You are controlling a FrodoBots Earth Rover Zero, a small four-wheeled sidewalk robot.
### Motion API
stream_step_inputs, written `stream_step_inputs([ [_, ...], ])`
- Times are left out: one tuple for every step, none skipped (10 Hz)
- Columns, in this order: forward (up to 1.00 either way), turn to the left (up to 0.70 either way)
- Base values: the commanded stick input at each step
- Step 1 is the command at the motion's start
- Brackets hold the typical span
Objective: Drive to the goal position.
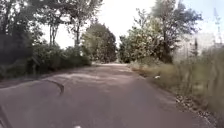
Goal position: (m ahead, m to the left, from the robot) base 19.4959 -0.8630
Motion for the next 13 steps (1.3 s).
stream_step_inputs([
  [1.0,-0.06],
  [1.0,-0.06],
  [1.0,-0.06],
  [1.0,-0.06],
  [1.0,-0.06],
  [1.0,-0.06],
  [1.0,-0.07],
  [1.0,-0.12],
  [1.0,-0.12],
  [1.0,-0.12],
  [1.0,-0.12],
  [1.0,-0.12],
  [1.0,-0.12],
])
